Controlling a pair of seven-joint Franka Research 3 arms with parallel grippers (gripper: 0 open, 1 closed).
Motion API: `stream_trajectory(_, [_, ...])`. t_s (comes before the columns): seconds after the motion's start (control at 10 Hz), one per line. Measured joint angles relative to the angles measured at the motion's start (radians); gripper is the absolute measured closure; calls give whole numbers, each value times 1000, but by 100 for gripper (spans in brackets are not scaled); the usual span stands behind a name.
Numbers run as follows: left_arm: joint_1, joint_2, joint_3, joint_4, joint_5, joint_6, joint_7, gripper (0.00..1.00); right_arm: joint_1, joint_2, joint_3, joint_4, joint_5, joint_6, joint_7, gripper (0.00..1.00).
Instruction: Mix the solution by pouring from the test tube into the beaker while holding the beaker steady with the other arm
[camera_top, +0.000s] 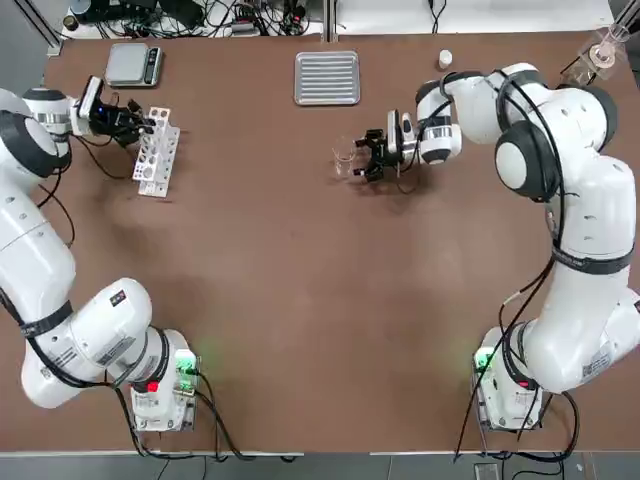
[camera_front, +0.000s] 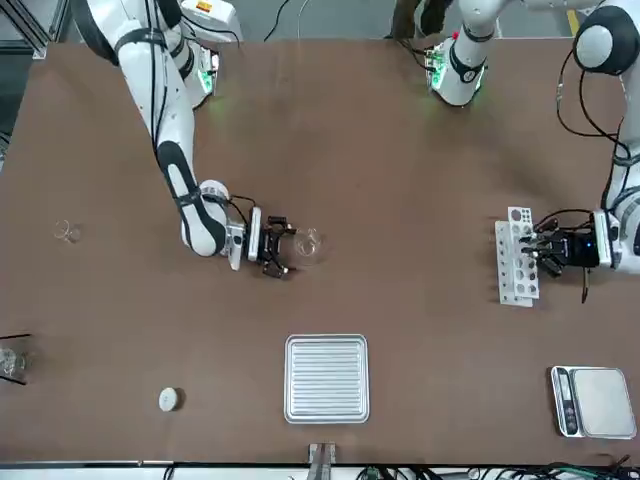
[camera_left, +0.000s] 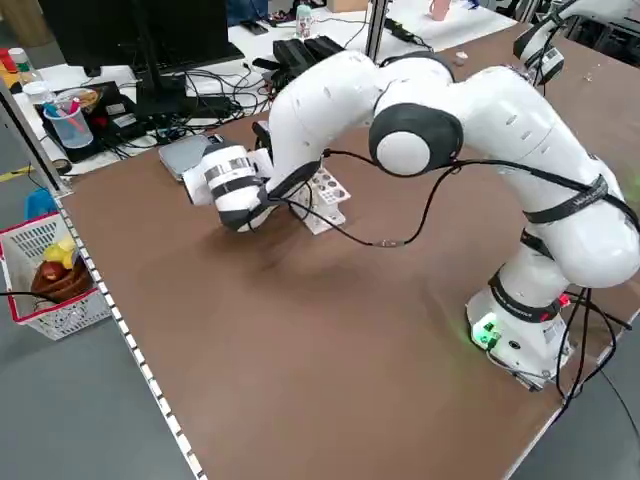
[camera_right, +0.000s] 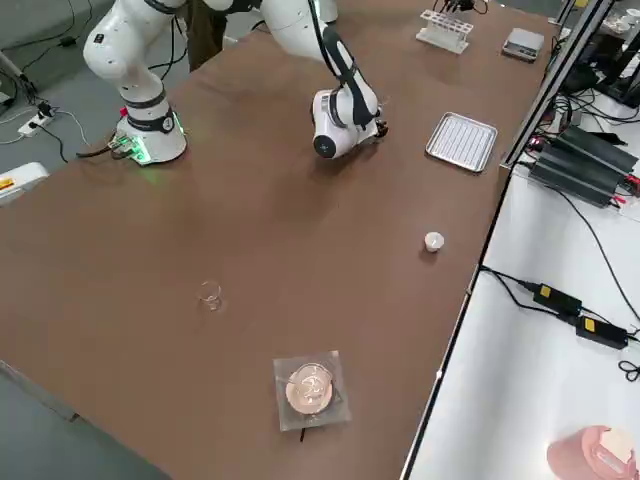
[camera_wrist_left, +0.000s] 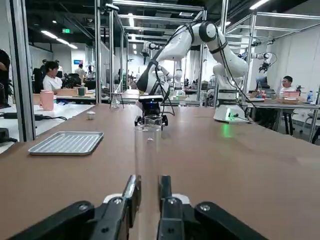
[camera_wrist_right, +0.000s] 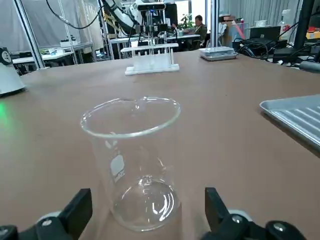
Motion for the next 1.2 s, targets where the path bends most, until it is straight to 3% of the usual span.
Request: stream_trajectory(1.2, [0, -48, -2, -3, 2, -25, -11, 78, 47, 0, 0, -15, 1, 0, -5, 0])
